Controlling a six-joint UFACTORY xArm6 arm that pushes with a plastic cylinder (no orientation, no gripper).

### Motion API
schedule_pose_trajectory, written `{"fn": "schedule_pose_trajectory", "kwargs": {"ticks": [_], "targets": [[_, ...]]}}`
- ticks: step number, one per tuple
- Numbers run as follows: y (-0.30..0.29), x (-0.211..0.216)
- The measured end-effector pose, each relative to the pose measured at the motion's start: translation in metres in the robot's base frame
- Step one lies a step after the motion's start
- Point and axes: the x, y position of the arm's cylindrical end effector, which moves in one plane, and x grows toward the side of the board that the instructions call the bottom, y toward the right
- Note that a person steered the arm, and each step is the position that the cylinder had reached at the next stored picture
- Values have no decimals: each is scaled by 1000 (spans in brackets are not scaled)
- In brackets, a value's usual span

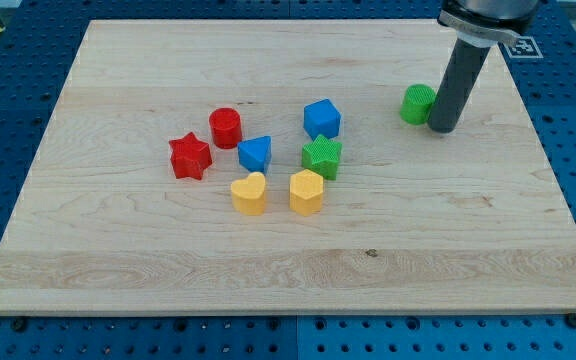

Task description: Place the green circle to the center top of the board

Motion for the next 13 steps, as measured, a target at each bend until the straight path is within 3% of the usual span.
{"fn": "schedule_pose_trajectory", "kwargs": {"ticks": [1,4,6,9,10,13], "targets": [[-6,-23],[-102,-64],[-103,-101],[-194,-108],[-174,-113],[-164,-203]]}}
